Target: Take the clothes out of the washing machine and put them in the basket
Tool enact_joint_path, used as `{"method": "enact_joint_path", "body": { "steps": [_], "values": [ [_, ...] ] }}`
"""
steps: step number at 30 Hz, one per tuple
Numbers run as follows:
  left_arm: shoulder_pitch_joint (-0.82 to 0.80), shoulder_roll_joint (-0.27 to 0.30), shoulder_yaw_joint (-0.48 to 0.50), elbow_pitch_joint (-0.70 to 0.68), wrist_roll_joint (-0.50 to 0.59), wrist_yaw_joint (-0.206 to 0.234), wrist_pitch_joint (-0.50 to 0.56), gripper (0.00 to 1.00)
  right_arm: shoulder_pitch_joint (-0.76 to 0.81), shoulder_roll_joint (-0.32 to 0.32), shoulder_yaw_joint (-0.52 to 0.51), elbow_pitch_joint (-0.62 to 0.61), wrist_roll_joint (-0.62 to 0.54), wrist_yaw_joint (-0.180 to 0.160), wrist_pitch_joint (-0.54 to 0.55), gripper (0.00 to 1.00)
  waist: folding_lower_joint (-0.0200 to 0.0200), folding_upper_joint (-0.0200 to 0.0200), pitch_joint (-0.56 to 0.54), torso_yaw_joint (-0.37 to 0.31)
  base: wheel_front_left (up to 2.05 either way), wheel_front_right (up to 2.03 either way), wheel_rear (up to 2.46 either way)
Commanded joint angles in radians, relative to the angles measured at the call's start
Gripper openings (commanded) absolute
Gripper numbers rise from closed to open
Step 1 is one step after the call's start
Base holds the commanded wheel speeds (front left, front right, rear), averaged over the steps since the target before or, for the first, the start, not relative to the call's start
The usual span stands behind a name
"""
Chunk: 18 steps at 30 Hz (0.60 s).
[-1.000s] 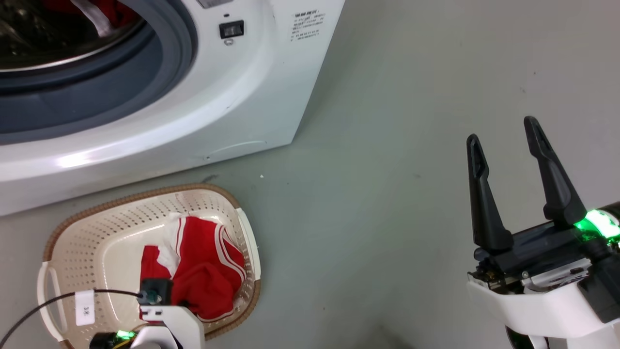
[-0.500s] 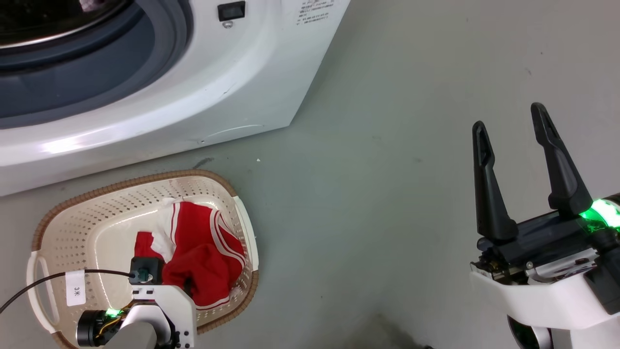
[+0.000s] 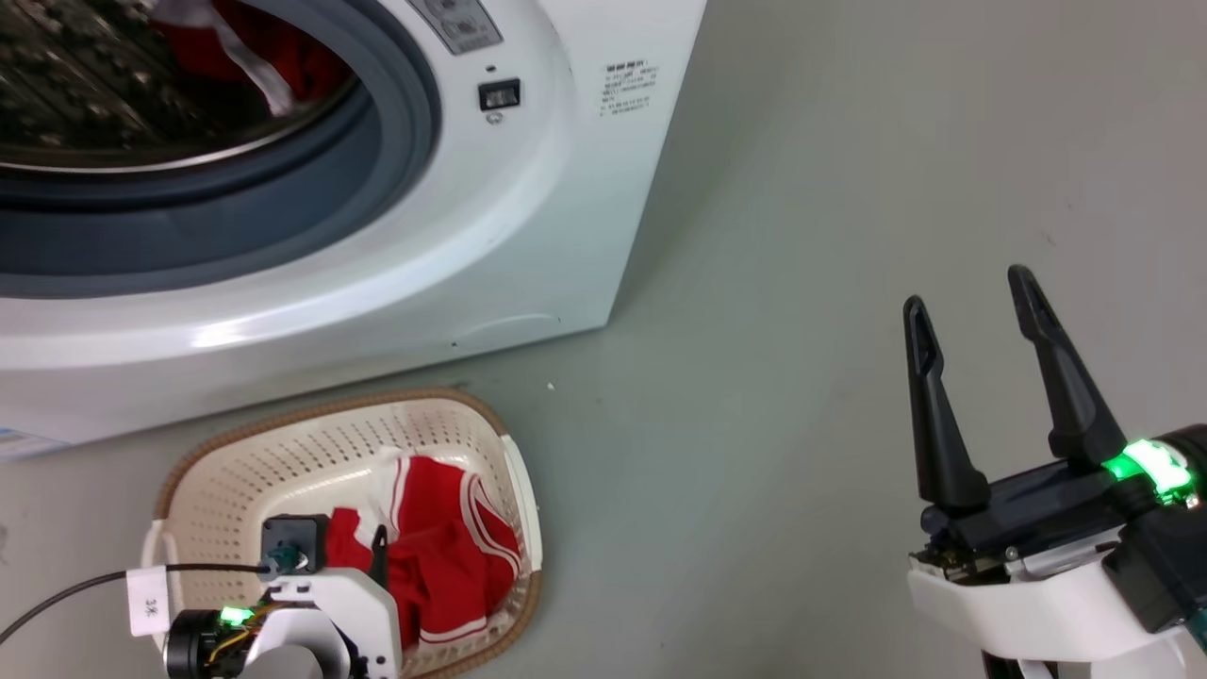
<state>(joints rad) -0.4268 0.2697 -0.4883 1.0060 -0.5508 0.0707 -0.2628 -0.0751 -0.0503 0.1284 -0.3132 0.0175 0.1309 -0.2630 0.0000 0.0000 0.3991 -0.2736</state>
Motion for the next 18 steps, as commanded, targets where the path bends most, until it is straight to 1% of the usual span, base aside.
{"method": "enact_joint_path", "body": {
  "steps": [1, 7, 11, 14, 18],
  "values": [
    [0.018, -0.006, 0.006, -0.015, 0.013, 0.003, -0.002, 1.0, 0.013, 0.0, -0.002, 0.004, -0.004, 0.0, -0.003, 1.0, 0.0, 0.0, -0.044, 0.023, 0.0, 0.0, 0.0],
    [0.111, -0.023, 0.091, -0.171, 0.109, 0.016, -0.003, 1.0, 0.061, 0.0, 0.0, 0.016, -0.02, 0.0, -0.003, 1.0, 0.0, 0.0, -0.133, 0.053, 0.0, 0.0, 0.0],
    [0.172, -0.044, 0.156, -0.28, 0.172, 0.025, -0.003, 1.0, 0.093, 0.0, -0.004, 0.024, -0.031, 0.0, -0.003, 1.0, 0.0, 0.0, -0.186, 0.075, 0.0, 0.0, 0.0],
    [0.217, -0.058, 0.213, -0.374, 0.219, 0.033, -0.003, 1.0, 0.114, 0.0, -0.008, 0.028, -0.033, 0.0, -0.003, 1.0, 0.0, 0.0, -0.215, 0.09, 0.0, 0.0, 0.0],
    [0.269, -0.086, 0.285, -0.493, 0.278, 0.031, -0.003, 1.0, 0.138, 0.0, -0.018, 0.035, -0.03, 0.0, -0.003, 1.0, 0.0, 0.0, -0.244, 0.113, 0.0, 0.0, 0.0]
  ]
}}
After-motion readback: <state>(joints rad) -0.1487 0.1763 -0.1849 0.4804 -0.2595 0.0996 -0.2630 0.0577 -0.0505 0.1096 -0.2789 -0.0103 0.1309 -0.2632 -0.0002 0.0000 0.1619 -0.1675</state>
